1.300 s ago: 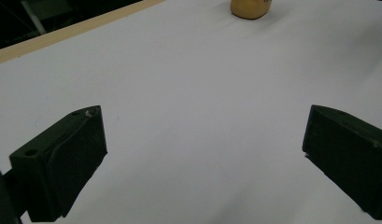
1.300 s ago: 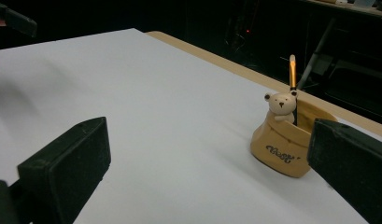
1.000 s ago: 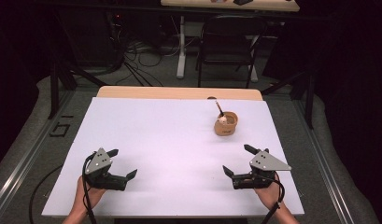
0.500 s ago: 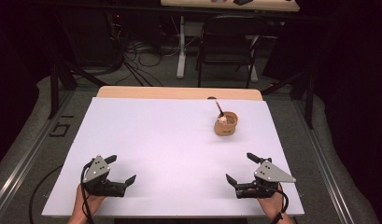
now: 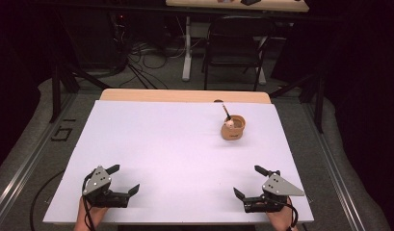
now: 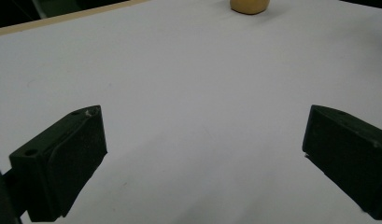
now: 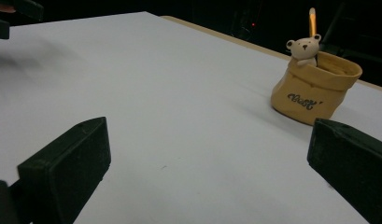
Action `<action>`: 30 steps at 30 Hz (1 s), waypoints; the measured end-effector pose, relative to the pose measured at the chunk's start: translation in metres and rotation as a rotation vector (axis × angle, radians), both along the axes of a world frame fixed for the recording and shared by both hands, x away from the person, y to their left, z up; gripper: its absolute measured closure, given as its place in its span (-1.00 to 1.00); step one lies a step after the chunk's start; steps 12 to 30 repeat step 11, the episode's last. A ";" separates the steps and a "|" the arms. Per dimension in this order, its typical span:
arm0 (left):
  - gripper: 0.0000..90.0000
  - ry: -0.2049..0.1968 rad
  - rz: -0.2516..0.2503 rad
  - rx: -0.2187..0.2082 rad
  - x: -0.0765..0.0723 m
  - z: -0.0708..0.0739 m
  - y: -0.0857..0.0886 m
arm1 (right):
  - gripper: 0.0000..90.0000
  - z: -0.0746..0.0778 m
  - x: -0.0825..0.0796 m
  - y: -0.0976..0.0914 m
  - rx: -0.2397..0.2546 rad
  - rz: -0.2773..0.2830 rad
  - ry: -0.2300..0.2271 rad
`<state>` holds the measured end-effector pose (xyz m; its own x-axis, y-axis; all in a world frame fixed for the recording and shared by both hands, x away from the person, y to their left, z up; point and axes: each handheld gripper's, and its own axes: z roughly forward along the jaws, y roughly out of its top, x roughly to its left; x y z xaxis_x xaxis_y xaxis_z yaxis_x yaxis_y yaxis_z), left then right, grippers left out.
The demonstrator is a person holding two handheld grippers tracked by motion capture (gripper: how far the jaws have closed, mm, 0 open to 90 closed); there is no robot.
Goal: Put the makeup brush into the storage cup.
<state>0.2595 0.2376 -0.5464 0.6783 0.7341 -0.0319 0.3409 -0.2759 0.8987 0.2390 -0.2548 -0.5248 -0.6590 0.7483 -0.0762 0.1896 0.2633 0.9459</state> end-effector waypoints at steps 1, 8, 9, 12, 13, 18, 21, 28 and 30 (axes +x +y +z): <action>-1.00 -0.003 -0.005 0.005 0.000 0.000 0.000 | -1.00 -0.001 0.000 0.001 -0.005 0.000 -0.005; -1.00 -0.016 -0.025 0.019 -0.001 0.001 -0.005 | -1.00 -0.003 0.001 0.007 -0.061 0.023 0.000; -1.00 -0.015 -0.027 0.023 0.000 0.001 -0.004 | -1.00 -0.003 0.001 0.007 -0.067 0.021 0.008; -1.00 -0.015 -0.026 0.024 0.000 0.001 -0.004 | -1.00 -0.002 0.001 0.007 -0.064 0.024 0.006; -1.00 -0.015 -0.026 0.024 0.000 0.001 -0.004 | -1.00 -0.002 0.001 0.007 -0.064 0.024 0.006; -1.00 -0.015 -0.026 0.024 0.000 0.001 -0.004 | -1.00 -0.002 0.001 0.007 -0.064 0.024 0.006; -1.00 -0.015 -0.026 0.024 0.000 0.001 -0.004 | -1.00 -0.002 0.001 0.007 -0.064 0.024 0.006; -1.00 -0.015 -0.026 0.024 0.000 0.001 -0.004 | -1.00 -0.002 0.001 0.007 -0.064 0.024 0.006; -1.00 -0.015 -0.026 0.024 0.000 0.001 -0.004 | -1.00 -0.002 0.001 0.007 -0.064 0.024 0.006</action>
